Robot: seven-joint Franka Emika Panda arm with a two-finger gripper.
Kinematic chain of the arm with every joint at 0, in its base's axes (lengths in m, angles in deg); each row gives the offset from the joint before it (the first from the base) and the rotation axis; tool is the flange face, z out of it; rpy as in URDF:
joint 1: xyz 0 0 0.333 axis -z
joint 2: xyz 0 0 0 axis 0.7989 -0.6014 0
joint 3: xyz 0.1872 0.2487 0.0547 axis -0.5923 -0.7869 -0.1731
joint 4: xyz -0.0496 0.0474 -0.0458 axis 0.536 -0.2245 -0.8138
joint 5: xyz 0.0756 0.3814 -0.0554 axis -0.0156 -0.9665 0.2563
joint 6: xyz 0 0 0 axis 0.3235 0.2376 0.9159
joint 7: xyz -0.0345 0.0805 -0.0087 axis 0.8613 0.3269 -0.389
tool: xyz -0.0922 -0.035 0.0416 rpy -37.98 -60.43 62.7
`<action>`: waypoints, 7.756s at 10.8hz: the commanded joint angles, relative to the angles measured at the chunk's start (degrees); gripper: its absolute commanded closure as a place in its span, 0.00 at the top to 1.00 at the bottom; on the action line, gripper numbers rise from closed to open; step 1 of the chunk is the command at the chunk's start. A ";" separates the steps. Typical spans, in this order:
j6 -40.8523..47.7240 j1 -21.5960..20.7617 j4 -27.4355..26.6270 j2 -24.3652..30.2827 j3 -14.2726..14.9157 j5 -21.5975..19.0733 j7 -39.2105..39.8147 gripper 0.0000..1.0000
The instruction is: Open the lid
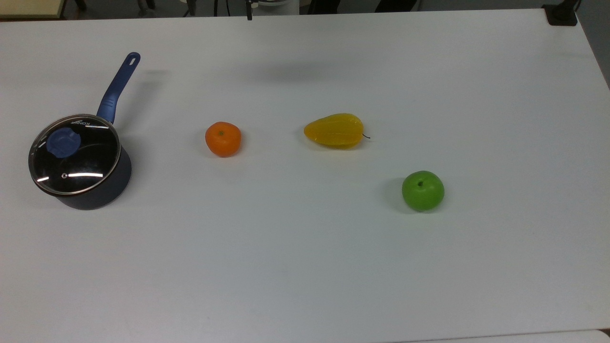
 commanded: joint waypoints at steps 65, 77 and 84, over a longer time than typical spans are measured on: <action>-53.70 -8.49 -3.58 -29.10 -3.20 17.73 -36.48 0.59; -39.67 -2.96 -1.39 -16.82 -3.03 14.32 -29.91 1.00; -11.12 3.98 -1.74 -1.09 -2.50 -0.54 0.48 1.00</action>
